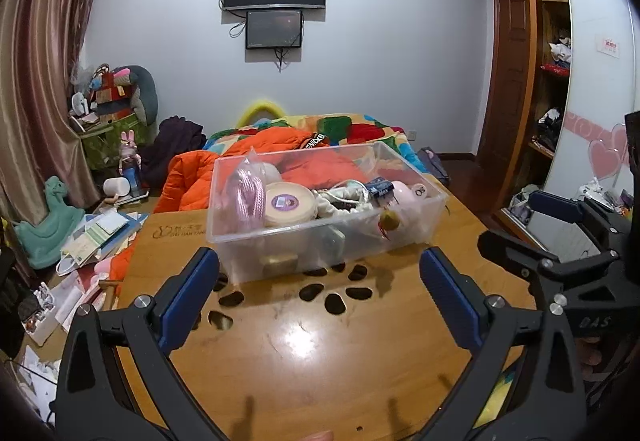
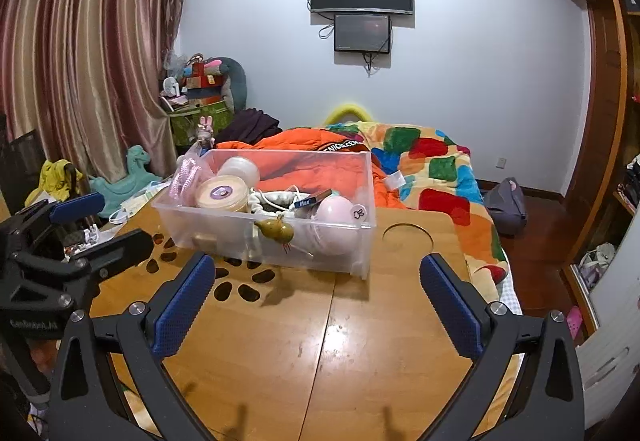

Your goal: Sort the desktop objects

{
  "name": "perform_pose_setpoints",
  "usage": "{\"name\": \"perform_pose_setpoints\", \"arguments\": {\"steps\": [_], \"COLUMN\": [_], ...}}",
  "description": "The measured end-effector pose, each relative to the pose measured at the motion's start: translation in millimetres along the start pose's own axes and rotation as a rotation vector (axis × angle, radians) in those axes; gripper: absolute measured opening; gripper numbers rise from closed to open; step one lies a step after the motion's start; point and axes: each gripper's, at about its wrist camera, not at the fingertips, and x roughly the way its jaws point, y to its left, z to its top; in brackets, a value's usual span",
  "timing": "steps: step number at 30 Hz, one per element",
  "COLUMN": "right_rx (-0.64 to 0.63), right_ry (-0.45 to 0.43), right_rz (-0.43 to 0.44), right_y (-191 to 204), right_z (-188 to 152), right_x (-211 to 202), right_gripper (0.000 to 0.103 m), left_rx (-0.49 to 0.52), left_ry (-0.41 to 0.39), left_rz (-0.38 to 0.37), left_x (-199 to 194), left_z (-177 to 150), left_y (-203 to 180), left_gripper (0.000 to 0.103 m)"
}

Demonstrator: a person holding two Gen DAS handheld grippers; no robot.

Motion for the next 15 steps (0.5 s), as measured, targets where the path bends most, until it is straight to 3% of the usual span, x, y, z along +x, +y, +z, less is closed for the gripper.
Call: {"name": "perform_pose_setpoints", "arguments": {"steps": [15], "right_rx": [-0.001], "right_ry": [0.005], "right_rz": [-0.007], "right_y": [-0.4], "right_z": [-4.1], "right_x": [0.5], "right_gripper": [0.102], "left_rx": [-0.002], "left_ry": [-0.042], "left_rz": [0.022], "left_x": [-9.1], "left_z": [-5.0], "left_y": [-0.7], "left_gripper": [0.102]}}
